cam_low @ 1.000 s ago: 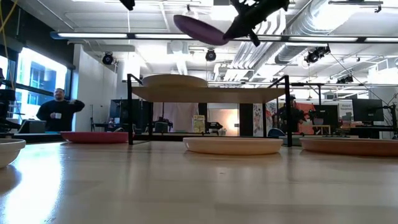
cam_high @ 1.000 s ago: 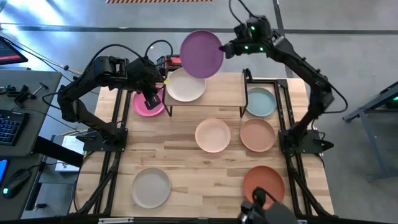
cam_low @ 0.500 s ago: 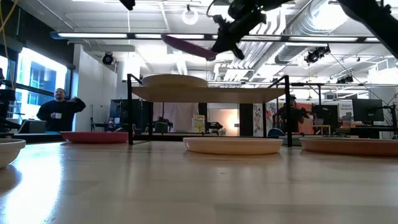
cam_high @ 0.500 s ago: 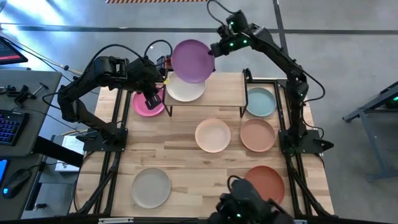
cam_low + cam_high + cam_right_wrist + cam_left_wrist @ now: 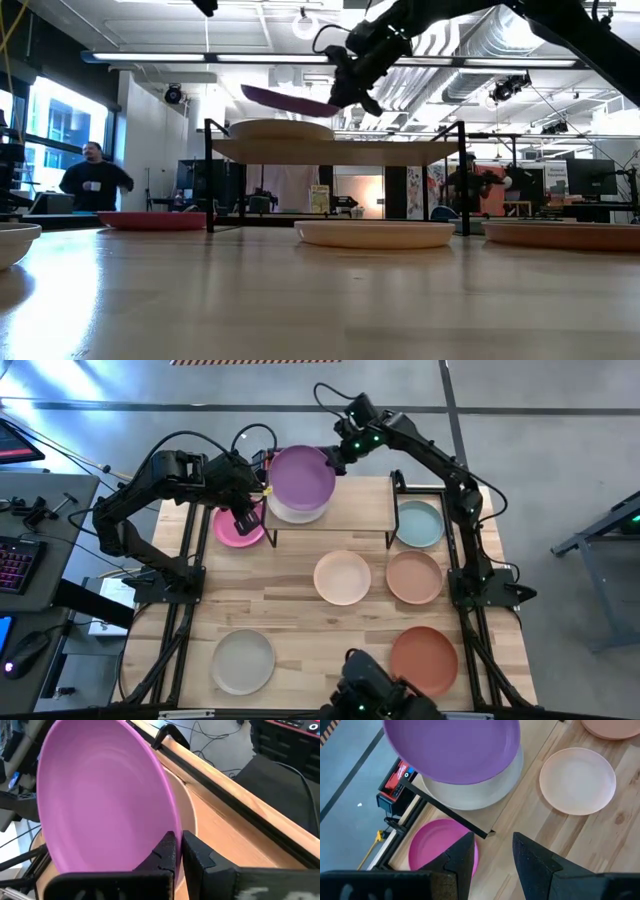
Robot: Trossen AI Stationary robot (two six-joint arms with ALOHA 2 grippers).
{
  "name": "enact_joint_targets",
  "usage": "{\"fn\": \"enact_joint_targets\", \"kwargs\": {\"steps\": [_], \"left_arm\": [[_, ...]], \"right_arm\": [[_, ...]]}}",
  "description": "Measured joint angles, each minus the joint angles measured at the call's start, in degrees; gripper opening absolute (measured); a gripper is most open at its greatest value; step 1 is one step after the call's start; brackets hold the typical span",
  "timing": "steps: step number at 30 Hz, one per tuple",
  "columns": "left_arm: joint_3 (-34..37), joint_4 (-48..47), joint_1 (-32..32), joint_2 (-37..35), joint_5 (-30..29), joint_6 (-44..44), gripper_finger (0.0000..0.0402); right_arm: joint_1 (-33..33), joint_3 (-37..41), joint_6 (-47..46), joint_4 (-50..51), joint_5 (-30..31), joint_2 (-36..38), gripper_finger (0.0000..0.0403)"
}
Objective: Place and stack plates onto a shelf
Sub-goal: Stack the purple plate on top of the white plate on the shelf
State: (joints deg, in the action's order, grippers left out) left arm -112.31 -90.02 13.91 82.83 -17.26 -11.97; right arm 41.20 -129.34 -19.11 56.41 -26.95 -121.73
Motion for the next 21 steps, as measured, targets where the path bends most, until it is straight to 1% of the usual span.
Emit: {"fn": "enact_joint_targets", "kwargs": {"steps": [7, 13, 21], "left_arm": [[-0.02, 0.0, 0.0, 0.26, -0.02, 0.02, 0.0122], [-0.02, 0.0, 0.0, 0.47, 0.03, 0.02, 0.0122], [-0.02, 0.01, 0.0, 0.46, 0.09, 0.04, 0.0122]], "right_arm": [[-1.89, 0.02, 0.76, -0.09, 0.14, -0.52, 0.0], [-2.52, 0.02, 1.17, 0.36, 3.77, -0.52, 0.0], [-3.36, 0.02, 1.5, 0.47, 4.21, -1.75, 0.0]]}}
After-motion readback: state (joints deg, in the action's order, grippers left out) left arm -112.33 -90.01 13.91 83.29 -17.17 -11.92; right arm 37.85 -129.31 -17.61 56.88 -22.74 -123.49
